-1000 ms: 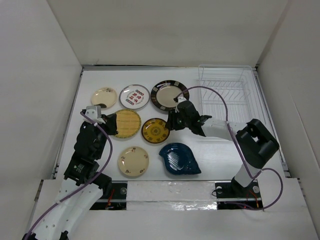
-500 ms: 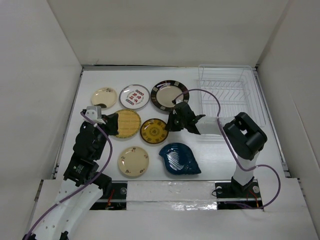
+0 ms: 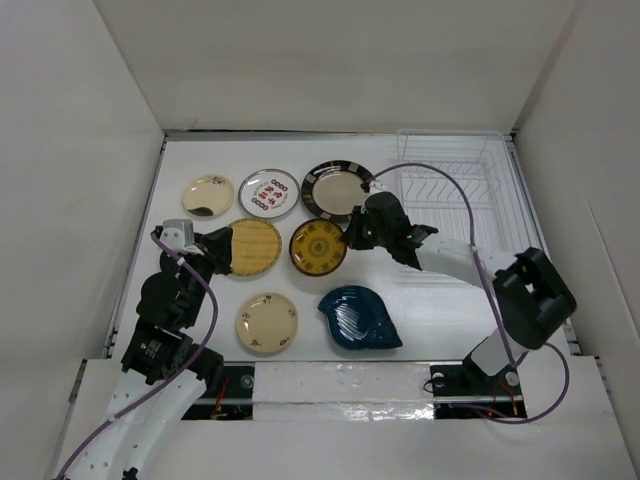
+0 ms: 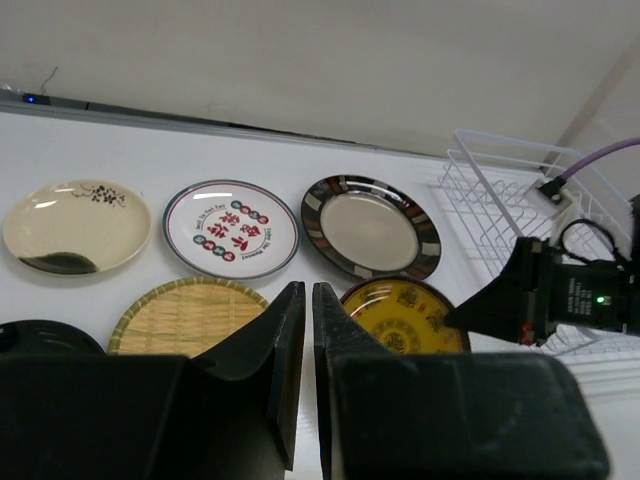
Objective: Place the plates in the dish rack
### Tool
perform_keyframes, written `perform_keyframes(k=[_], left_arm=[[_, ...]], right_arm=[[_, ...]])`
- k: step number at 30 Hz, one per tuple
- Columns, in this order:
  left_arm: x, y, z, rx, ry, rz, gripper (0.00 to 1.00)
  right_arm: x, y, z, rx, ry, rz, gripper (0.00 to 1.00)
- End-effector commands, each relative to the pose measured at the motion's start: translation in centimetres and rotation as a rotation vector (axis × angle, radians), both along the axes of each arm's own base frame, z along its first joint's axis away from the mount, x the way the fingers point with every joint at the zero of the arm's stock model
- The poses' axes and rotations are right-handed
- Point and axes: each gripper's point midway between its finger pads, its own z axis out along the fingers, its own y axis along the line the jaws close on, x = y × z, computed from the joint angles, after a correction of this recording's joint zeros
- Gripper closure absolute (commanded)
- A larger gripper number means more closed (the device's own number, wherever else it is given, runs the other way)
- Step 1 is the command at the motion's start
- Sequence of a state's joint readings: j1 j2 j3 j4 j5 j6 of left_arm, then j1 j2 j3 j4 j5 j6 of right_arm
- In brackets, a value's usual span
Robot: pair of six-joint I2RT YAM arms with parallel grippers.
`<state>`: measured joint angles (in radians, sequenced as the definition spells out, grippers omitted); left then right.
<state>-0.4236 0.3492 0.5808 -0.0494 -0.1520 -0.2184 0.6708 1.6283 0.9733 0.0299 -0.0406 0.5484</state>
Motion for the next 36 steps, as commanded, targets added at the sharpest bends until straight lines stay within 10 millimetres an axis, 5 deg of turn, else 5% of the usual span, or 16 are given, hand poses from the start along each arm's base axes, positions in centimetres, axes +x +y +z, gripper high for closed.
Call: perform_keyframes(k=[1,6,7,10,11,14,18,26,36], left_arm=[[-0.9,0.1,2.8,-0.042,-0.093,-0.015,0.94],[-2.4,0.4,4.1,-0.073,-0.156,-0.036,0.93],[-2.6,0.4,4.3,-0.079,-0.162,-0.039,0.93],[-3.5,0.5,4.9,-0.094,-0.193,-0.056,0.93],[-3.8,0.6,5.1,-0.096,-0.204,-0.058,0.93],[-4.7,0.8,5.8,-0.116,-0.237,-0.067,0.92],[-5.7,1.3,6.4,-0.139,-0.266,-0.064,0.92],[-6.6,1.2,6.7,-0.152,-0.286,-0.087,0.92],[-6.1,1.1,6.4,-0.146,-0.270,-0.080,0.91]], right_arm=[[2.6,-1.9,9.3,0.028,-0.235,-0.084,1.00],[5.9,-11.8,16.1,-0.081,-0.363,-0.390,1.00],[6.7,-15.1,18.5,-0.100,-0.415,-0.493,1.00],[7.3,-23.5,20.9,-0.267,-0.482,-0.796,1.00],[7.4,-27.6,22.0,-0.327,-0.511,-0.957,1.00],[7.7,-34.9,23.2,-0.430,-0.585,-1.201,1.00],[8.3,-41.2,23.9,-0.512,-0.605,-1.379,1.00],[9.3,-46.9,26.4,-0.940,-0.656,-1.378,1.00],[13.2,-46.4,24.3,-1.041,-0.666,-1.185,1.00]])
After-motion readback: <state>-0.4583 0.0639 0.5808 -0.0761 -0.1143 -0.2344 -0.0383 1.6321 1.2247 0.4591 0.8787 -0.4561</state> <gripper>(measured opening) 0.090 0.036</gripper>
